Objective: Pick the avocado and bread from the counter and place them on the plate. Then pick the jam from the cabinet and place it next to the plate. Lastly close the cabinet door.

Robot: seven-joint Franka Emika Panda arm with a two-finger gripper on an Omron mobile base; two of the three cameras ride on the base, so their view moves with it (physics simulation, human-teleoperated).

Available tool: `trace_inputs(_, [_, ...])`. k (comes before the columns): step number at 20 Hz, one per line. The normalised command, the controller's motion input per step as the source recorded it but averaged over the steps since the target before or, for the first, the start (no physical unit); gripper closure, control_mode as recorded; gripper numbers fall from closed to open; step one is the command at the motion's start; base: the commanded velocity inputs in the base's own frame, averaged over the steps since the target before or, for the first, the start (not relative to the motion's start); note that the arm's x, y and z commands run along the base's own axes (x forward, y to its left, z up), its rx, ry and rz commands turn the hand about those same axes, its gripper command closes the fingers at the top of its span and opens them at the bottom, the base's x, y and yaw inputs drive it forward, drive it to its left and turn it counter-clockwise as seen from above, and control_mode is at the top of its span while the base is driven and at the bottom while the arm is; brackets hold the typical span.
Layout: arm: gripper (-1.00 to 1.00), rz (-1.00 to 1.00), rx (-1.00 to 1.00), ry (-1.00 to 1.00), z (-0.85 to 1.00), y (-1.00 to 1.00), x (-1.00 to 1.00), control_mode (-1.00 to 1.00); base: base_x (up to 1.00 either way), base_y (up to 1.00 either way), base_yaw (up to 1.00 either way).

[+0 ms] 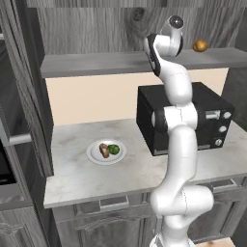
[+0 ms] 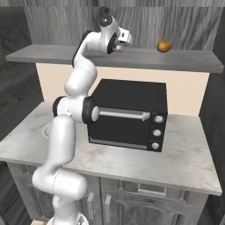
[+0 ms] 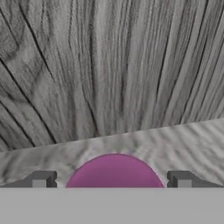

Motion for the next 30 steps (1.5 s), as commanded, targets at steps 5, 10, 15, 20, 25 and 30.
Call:
trace_inputs(5, [1.00,0.00,0.00,0.00,-0.15,0.00,0.00,-1.00,0.00,0.00,0.00])
trace_inputs(10, [1.00,0.00,0.00,-0.01,-0.04,0.00,-0.29,-1.00,0.00,0.00,0.00])
trace_inputs(15, [1.00,0.00,0.00,-0.15,0.00,0.00,-0.62,-1.00,0.00,0.00,0.00])
trace_inputs(20, [1.00,0.00,0.00,-0.36,0.01,0.02,-1.00,-1.00,0.00,0.00,0.00])
trace_inputs(25, [1.00,0.00,-0.01,-0.22,0.00,0.24,-1.00,-1.00,0.00,0.00,0.00])
trace_inputs(30, [1.00,0.00,-0.06,-0.04,-0.24,0.54,-1.00,-1.00,0.00,0.00,0.00])
